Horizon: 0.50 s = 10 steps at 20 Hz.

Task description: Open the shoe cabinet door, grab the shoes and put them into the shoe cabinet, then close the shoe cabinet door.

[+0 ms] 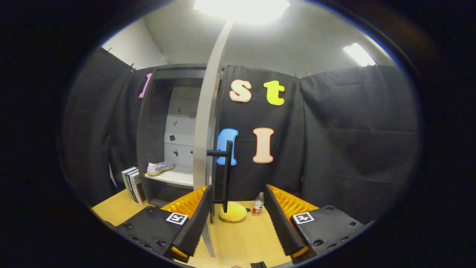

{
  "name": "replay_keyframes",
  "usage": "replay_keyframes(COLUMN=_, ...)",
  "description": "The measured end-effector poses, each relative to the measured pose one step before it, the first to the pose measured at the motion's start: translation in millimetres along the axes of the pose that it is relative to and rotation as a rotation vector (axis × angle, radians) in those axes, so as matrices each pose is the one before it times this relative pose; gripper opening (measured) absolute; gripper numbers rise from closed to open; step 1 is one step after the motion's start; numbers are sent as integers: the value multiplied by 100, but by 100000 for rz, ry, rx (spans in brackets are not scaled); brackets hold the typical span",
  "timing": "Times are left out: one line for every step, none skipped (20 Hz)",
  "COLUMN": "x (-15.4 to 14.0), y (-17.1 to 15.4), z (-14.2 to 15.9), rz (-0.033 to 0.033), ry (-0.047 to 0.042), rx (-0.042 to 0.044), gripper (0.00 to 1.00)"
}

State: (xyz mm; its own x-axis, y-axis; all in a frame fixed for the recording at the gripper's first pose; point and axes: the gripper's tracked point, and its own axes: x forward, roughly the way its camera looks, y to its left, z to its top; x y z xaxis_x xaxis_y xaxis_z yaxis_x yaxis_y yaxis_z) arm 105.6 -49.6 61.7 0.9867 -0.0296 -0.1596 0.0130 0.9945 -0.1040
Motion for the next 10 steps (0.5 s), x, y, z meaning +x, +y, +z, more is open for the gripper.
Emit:
replay_keyframes(x=-84, y=578, z=360, rz=1211, ry=-2555, rx=-48, gripper=75)
replay_keyframes(x=-247, y=724, z=96, rz=947, ry=-1838, rx=642, gripper=81)
replay_keyframes(x=-66, y=916, z=21, rz=1809, ry=-1586, rx=1487, gripper=87)
replay_keyframes(x=-226, y=1098, z=-62, rz=2852, ry=-975, rx=1723, gripper=93)
replay_keyframes(x=3, y=1154, z=-273, rz=2759, ry=-525, rx=1699, gripper=99)
replay_keyframes(x=-58, y=943, z=-314, rz=2117, ry=-228, rx=1013, gripper=99)
replay_keyframes(x=155, y=582, z=-681, rz=1007, ry=1033, rx=243, gripper=99)
replay_keyframes(x=-3, y=595, z=-886, rz=1264, ry=1621, rx=442, gripper=99)
replay_keyframes(x=66, y=793, z=-910, rz=2137, ry=2423, rx=1015, gripper=99)
replay_keyframes(x=-69, y=862, z=-986, rz=2008, ry=2629, rx=2128, gripper=99)
